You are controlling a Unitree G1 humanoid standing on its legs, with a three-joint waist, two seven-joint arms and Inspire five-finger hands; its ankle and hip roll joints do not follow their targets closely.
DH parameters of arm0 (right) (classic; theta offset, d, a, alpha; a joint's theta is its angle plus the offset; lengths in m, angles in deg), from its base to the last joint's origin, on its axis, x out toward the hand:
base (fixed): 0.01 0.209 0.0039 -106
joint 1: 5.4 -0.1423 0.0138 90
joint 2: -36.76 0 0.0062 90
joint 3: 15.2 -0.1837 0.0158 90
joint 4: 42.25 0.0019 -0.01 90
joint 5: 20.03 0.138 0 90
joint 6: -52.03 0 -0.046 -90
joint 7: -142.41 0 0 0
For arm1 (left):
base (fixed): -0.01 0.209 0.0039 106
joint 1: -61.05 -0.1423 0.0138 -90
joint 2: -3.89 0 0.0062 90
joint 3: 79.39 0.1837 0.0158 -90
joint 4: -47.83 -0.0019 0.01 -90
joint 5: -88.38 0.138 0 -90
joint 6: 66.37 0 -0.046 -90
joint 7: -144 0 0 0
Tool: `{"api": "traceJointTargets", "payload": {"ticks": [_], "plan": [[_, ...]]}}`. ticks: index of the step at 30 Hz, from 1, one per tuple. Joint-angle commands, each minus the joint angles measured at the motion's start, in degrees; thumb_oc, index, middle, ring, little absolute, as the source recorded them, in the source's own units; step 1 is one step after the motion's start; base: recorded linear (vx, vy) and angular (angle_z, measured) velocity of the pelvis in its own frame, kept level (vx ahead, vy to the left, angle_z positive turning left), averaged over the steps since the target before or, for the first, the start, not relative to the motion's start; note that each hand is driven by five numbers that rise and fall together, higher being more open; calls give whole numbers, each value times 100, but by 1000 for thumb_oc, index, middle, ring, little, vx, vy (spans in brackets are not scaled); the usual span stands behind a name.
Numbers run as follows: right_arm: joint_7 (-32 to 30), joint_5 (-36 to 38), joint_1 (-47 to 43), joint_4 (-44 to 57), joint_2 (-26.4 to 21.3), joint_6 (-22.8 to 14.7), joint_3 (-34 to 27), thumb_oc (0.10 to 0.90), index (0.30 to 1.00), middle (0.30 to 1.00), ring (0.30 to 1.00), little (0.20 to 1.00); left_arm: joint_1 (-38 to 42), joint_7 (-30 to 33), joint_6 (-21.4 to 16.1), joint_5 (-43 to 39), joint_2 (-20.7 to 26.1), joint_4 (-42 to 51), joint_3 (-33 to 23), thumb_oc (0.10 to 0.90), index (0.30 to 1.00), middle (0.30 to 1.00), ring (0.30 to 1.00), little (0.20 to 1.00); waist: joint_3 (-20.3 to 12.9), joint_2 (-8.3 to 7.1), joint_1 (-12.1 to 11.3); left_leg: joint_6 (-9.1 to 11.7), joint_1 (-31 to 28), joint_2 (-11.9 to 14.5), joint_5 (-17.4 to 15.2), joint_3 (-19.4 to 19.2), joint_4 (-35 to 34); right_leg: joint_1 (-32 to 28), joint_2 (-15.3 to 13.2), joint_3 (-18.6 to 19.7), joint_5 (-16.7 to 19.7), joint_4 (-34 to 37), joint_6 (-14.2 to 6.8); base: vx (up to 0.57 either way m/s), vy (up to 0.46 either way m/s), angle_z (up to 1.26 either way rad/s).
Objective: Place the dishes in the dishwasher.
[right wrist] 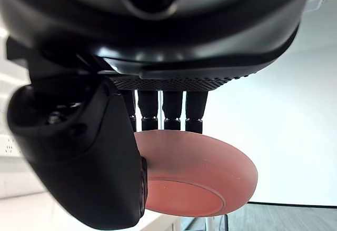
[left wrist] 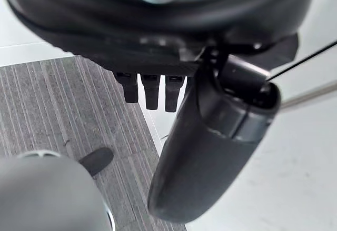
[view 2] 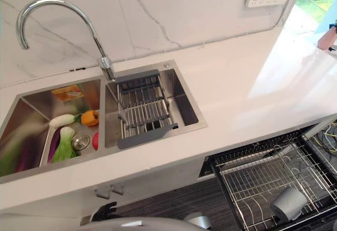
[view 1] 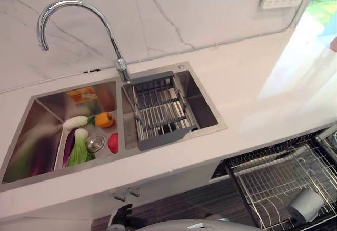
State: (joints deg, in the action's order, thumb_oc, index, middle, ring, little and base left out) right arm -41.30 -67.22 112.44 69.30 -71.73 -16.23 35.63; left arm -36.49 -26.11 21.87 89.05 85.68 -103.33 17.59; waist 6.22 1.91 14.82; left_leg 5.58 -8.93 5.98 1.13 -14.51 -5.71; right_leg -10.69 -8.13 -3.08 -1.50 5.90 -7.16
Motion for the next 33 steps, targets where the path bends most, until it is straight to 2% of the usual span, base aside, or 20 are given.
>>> {"api": "traceJointTargets", "payload": {"ticks": [1,4,5,6,7,10,11,14,18,22,23,24,25,29,30,31,32,33], "plan": [[-185,-355,-610,447,-373,-90,-487,400,300,300,300,300,410,-53,-9,296,96,-111,117,800,900,900,900,900,-120,-60,-309,336,-384,654,-245,-99,71,207,-482,-28,189,-90,-476,0,0,0],[-288,-173,-561,199,-140,-104,-222,400,300,300,300,300,417,-68,22,293,97,-124,112,800,900,900,900,900,-109,-55,-314,332,-405,641,-253,-96,71,181,-488,-42,182,-90,-476,0,0,0],[-719,331,-658,-610,-144,-322,285,400,300,300,300,300,386,-505,-404,251,557,-912,-267,800,900,900,900,900,-78,-64,-262,344,-429,643,-224,-138,71,189,-476,-25,201,-90,-482,0,0,0],[-526,138,-678,-691,-134,-337,441,400,300,300,300,300,590,-413,-186,379,317,-667,30,800,900,900,900,900,-81,-97,-248,333,-430,630,-245,-135,71,178,-475,-18,202,-90,-473,0,0,0],[-675,164,-631,-993,-155,-363,575,400,300,300,300,300,705,-388,32,645,228,-516,236,800,900,900,900,900,-65,-79,-294,317,-438,621,-257,-132,71,165,-476,-34,190,-90,-472,-2,-7,-8],[-1070,289,-589,-1768,-100,-432,1123,400,300,300,300,300,691,-253,-34,598,220,-423,185,800,900,900,900,900,-38,-83,-403,307,-432,619,-250,-127,71,161,-466,-66,198,-90,-471,-9,-18,-2],[-1070,289,-589,-1768,-100,-432,1123,400,300,300,300,300,691,-253,-34,598,220,-423,185,800,900,900,900,900,-38,-83,-403,307,-432,619,-250,-127,71,161,-466,-66,198,-90,-471,0,0,0],[-1588,578,-856,-2802,29,-584,1978,400,300,300,300,300,797,-134,-165,487,137,-552,196,800,900,900,900,900,40,-103,-511,332,-374,614,-192,-57,71,151,-464,-136,194,-90,-457,-23,-12,1],[-1524,480,-928,-2672,46,-587,2282,400,300,300,300,300,799,-110,-157,447,91,-603,243,800,900,900,900,900,94,-92,-529,344,-361,616,-172,-32,71,116,-480,-187,180,-90,-454,-17,-5,5],[-1671,717,-1138,-3811,35,-1010,3122,400,300,300,300,300,773,-104,-268,487,44,-816,384,800,900,900,900,900,137,-48,-596,352,-367,597,-151,14,71,57,-485,-247,174,-90,-442,-4,-6,10],[-1734,768,-1217,-4103,13,-1043,3266,499,448,448,448,448,766,-97,-287,486,39,-836,395,800,900,900,900,900,141,-46,-604,355,-365,596,-148,27,71,53,-485,-265,172,-90,-441,-1,-11,5],[-1737,897,-1305,-4382,43,-1051,3370,623,634,634,634,634,761,-90,-293,469,22,-853,408,800,900,900,900,900,145,-41,-612,356,-360,593,-139,44,71,49,-483,-274,170,-90,-436,-1,-12,4],[-1766,1026,-1413,-4662,85,-1070,3482,800,900,900,900,900,762,-81,-294,469,1,-866,444,800,900,900,900,900,150,-40,-624,357,-355,589,-133,60,71,37,-480,-299,166,-90,-431,1,-16,9],[-1621,1534,-1552,-5068,179,-1154,3506,800,900,900,900,900,783,-64,-253,486,2,-912,445,800,900,900,900,900,150,-42,-649,356,-298,598,-42,91,71,50,-471,-345,220,-90,-406,-22,-23,5],[-1679,1609,-1454,-5118,109,-1162,3321,800,900,900,900,900,415,-55,-179,473,158,321,517,800,900,900,900,900,170,1,-701,348,-232,596,6,131,71,80,-473,-362,256,-90,-399,-60,-15,-1],[-1827,2004,-1477,-5335,210,-1426,3302,800,900,900,900,900,235,23,-340,709,61,-241,747,800,900,900,900,900,177,5,-712,348,-213,595,7,178,71,72,-466,-388,230,-90,-388,0,0,0],[-1846,2018,-1481,-5364,202,-1449,3307,800,900,900,900,900,244,36,-369,713,48,-276,751,800,900,900,900,900,181,8,-705,349,-220,594,3,189,71,58,-468,-401,223,-90,-389,30,-15,18],[-1777,2124,-1560,-5400,203,-1400,3325,800,900,900,900,900,279,-38,-560,621,45,-905,602,800,900,900,900,900,183,-29,-704,375,-238,598,-39,189,71,27,-468,-415,162,-90,-404,-15,-39,31]]}}
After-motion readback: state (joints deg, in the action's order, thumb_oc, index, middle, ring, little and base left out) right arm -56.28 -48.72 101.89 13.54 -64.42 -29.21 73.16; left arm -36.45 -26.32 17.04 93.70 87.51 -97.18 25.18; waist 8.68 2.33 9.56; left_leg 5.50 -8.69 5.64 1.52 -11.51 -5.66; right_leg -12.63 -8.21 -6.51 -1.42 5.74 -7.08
